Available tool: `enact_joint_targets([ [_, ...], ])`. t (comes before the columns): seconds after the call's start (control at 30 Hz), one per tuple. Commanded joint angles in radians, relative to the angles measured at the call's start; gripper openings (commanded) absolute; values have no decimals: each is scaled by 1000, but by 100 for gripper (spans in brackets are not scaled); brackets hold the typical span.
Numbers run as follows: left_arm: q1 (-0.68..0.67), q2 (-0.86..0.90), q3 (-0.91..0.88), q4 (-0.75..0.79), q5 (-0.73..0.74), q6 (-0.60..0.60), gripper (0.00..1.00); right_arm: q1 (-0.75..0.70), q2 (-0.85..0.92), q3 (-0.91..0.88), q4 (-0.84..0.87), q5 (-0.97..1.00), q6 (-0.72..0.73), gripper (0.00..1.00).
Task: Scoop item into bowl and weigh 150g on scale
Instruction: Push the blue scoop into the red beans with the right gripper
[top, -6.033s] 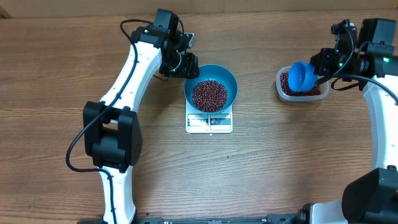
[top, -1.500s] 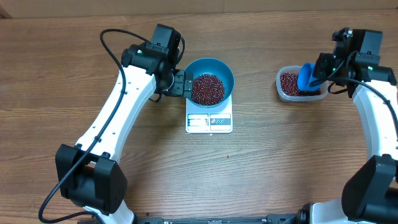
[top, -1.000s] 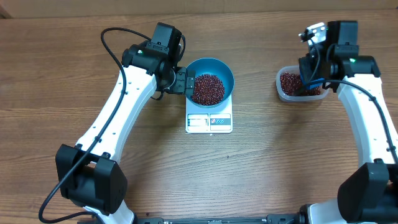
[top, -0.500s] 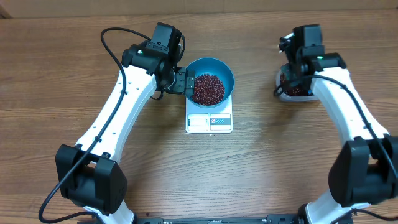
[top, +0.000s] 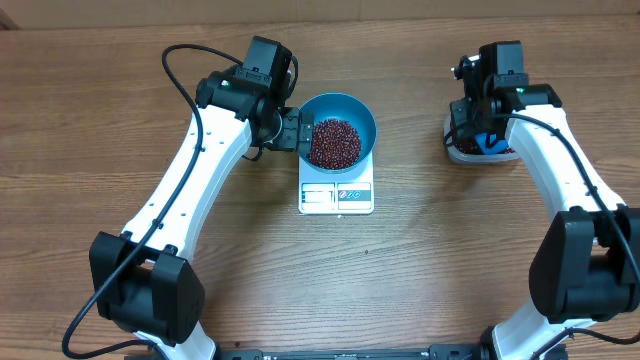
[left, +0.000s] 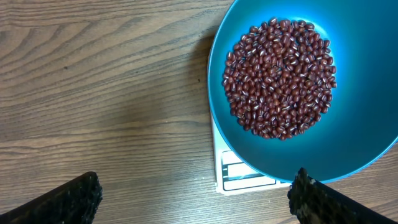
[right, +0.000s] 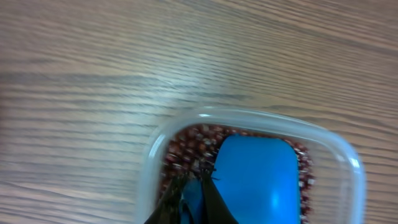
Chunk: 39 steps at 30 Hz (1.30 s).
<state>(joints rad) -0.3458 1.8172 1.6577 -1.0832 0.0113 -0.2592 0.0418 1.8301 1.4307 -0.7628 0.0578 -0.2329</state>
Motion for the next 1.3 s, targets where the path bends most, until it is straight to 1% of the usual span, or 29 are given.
enact_joint_targets([
  [0.0, 5, -22, 21, 3, 8, -3, 99, 7, 29, -32, 10, -170, 149, 4],
  [0.13, 5, -22, 21, 3, 8, -3, 100, -11, 29, -39, 39, -206, 261, 4],
  [0.27, 5, -22, 21, 3, 8, -3, 100, -60, 29, -39, 64, -337, 328, 4],
  [0.3, 5, -22, 21, 3, 8, -3, 100, -85, 29, -39, 71, -402, 342, 3],
  [0.43, 5, -22, 21, 3, 8, -3, 100, -162, 29, -39, 78, -563, 341, 4],
  [0.63, 5, -22, 21, 3, 8, -3, 99, -277, 29, -39, 69, -742, 342, 4],
  [0.73, 5, -22, 21, 3, 8, -3, 99, -321, 29, -39, 41, -723, 349, 4],
  [0.87, 5, -22, 21, 3, 8, -3, 100, -368, 29, -39, -2, -616, 333, 4],
  [1.27, 5, -22, 21, 3, 8, -3, 100, -491, 29, -28, 12, -620, 333, 4],
])
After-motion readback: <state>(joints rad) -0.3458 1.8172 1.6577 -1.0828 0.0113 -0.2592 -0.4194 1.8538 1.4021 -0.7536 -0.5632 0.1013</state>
